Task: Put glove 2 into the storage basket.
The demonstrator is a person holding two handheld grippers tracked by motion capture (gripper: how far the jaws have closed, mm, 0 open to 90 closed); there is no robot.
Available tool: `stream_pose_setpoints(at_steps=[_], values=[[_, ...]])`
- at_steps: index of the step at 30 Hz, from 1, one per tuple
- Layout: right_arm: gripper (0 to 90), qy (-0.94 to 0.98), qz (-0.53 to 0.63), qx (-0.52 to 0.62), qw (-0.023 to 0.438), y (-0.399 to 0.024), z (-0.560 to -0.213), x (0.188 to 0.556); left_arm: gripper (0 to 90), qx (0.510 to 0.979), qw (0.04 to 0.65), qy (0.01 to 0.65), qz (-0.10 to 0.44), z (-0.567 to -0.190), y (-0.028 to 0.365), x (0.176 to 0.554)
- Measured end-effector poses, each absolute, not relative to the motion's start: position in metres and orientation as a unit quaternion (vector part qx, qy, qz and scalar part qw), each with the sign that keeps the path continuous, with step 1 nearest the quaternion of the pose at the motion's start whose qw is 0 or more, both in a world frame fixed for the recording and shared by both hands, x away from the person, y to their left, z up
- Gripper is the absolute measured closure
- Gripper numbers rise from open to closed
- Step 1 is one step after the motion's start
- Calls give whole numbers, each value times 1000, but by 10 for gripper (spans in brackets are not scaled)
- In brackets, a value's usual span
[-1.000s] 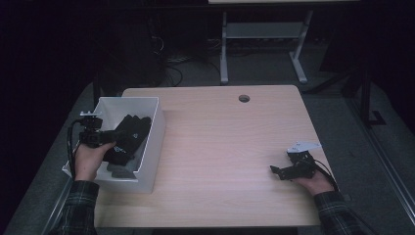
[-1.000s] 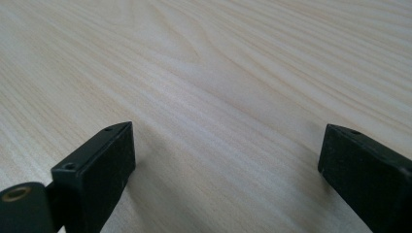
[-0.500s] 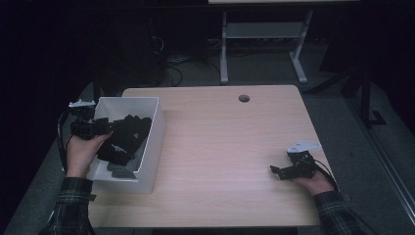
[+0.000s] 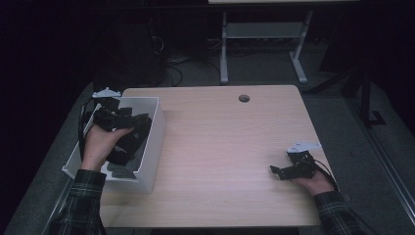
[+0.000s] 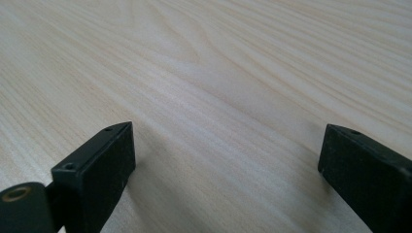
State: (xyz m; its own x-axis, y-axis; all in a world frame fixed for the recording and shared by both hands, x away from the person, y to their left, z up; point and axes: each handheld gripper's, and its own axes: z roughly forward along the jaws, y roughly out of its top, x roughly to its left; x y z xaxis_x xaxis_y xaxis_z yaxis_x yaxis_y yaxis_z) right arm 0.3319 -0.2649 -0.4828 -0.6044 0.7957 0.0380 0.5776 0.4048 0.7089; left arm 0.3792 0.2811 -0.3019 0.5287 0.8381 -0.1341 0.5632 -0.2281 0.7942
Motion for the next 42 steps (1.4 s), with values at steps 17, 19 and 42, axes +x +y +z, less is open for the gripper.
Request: stream_pose_setpoints(at_steps=[17, 19, 42], values=[[59, 823, 352, 417, 155, -265, -483, 332, 196, 814, 426, 373, 130, -301, 194, 377], [59, 823, 352, 417, 155, -265, -483, 332, 195, 818, 425, 365, 127, -303, 185, 376], [59, 824, 352, 417, 155, -265, -483, 332, 186, 841, 418, 330, 98, -354, 131, 363]])
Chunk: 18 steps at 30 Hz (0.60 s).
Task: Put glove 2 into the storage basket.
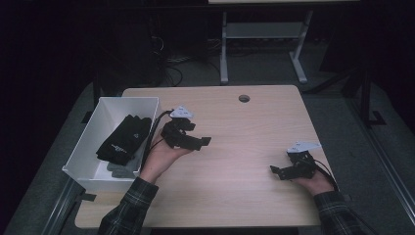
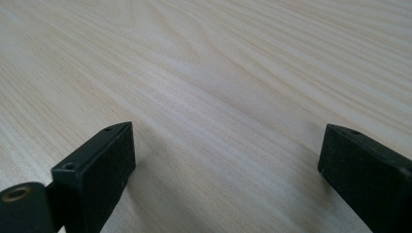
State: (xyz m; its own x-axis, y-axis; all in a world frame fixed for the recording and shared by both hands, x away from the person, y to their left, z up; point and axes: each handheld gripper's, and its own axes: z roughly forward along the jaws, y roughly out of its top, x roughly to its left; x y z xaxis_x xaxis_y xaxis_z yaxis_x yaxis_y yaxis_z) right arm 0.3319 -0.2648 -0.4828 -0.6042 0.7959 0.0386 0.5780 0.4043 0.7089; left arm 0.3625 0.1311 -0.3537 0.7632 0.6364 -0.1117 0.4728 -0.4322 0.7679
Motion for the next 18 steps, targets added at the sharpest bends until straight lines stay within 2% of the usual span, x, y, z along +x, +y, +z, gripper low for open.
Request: stream_pose_setpoints(at_steps=[18], values=[[59, 824, 352, 417, 155, -265, -483, 332, 173, 857, 395, 318, 91, -405, 120, 352]])
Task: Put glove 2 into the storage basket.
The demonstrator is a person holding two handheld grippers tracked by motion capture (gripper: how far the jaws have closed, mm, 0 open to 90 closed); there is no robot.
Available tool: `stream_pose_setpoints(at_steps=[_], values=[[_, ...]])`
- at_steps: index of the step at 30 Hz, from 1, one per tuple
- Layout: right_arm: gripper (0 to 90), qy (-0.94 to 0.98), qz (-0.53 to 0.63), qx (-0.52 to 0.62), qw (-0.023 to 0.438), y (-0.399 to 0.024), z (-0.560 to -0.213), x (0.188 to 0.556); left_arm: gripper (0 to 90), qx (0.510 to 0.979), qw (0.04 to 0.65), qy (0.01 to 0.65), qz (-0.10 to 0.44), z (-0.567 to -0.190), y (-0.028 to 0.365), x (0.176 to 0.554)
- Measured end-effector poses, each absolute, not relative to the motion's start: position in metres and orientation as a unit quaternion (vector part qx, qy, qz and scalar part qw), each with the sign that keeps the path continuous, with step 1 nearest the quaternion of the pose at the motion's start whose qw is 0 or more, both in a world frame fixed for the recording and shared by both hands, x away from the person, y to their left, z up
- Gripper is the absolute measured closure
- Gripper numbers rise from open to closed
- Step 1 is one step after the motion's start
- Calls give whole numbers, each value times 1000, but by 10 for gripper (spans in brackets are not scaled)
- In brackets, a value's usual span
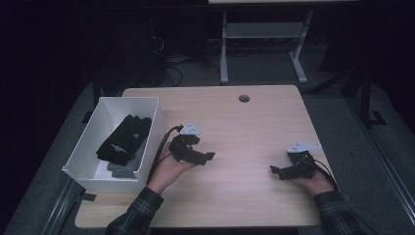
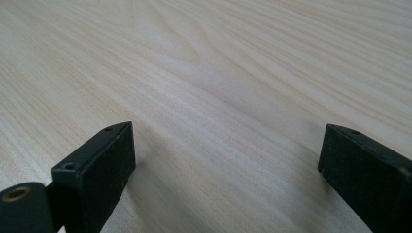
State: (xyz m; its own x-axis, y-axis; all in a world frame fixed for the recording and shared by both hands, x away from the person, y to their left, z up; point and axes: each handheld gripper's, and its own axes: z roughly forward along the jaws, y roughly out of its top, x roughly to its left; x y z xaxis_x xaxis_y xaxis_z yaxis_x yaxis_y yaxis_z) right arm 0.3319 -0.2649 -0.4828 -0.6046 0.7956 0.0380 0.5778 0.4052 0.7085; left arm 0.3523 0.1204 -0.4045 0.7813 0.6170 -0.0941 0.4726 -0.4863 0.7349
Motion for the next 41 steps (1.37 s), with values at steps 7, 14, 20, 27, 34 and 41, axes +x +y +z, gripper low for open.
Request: stream_pose_setpoints(at_steps=[7, 14, 20, 27, 34, 41], values=[[59, 824, 352, 417, 155, -265, -483, 332, 166, 864, 387, 309, 91, -419, 123, 348], [59, 824, 352, 417, 155, -265, -483, 332, 150, 872, 375, 303, 87, -436, 126, 341], [59, 824, 352, 417, 155, -265, -483, 332, 139, 881, 356, 295, 97, -451, 126, 339], [59, 824, 352, 415, 156, -265, -483, 332, 131, 893, 326, 284, 128, -469, 124, 337], [59, 826, 353, 411, 155, -265, -483, 332, 125, 880, 363, 282, 117, -476, 130, 339], [59, 827, 355, 408, 156, -264, -483, 332, 124, 878, 371, 277, 118, -478, 132, 339]])
